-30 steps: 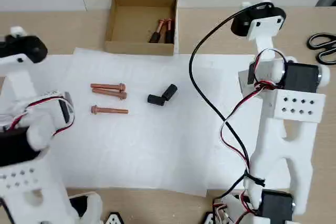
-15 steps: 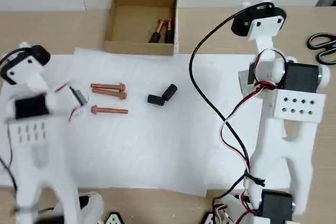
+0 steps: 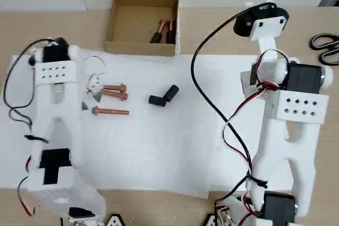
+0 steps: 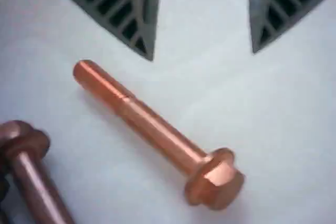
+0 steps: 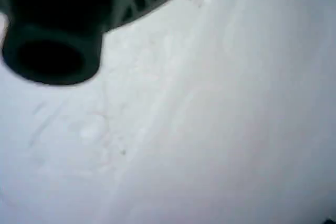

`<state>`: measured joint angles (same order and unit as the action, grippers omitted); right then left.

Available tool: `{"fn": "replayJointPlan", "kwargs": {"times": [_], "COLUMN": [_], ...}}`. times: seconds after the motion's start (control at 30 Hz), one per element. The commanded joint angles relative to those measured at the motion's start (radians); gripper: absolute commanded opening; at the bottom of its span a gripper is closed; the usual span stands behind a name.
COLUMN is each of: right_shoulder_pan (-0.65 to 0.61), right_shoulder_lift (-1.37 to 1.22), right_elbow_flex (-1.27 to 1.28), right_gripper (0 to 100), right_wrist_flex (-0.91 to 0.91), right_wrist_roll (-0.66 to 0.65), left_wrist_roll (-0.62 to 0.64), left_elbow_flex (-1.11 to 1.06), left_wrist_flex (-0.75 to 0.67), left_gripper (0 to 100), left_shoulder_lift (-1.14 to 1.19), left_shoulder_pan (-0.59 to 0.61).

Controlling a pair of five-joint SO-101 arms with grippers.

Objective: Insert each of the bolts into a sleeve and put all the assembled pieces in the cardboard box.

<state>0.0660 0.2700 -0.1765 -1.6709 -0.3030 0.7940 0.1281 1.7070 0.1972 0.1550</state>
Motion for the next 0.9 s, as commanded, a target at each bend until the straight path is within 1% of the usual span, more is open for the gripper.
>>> {"fn": "replayJointPlan", "kwargs": {"times": [0.0,0.1,0.37,0.53,0.87], "right_shoulder_pan": [0.007,0.007,0.007,0.004,0.007], "right_shoulder_lift": [0.045,0.045,0.045,0.045,0.045], "right_elbow_flex": [-0.006,-0.006,-0.006,-0.006,-0.006], "right_gripper": [0.4,0.4,0.4,0.4,0.4], "right_wrist_flex": [-0.002,-0.001,0.004,0.005,0.005], "right_wrist_roll": [0.035,0.04,0.04,0.04,0.04], "left_wrist_roll": [0.178,0.258,0.339,0.358,0.362], "left_elbow_flex": [0.044,0.044,0.048,0.051,0.054], "left_wrist_flex": [-0.063,-0.068,-0.069,-0.098,-0.14], "left_gripper": [11,11,11,11,11], "left_shoulder_lift": [0.021,0.075,0.265,0.336,0.404], "left_shoulder_pan": [-0.012,-0.018,-0.02,-0.017,-0.018]}}
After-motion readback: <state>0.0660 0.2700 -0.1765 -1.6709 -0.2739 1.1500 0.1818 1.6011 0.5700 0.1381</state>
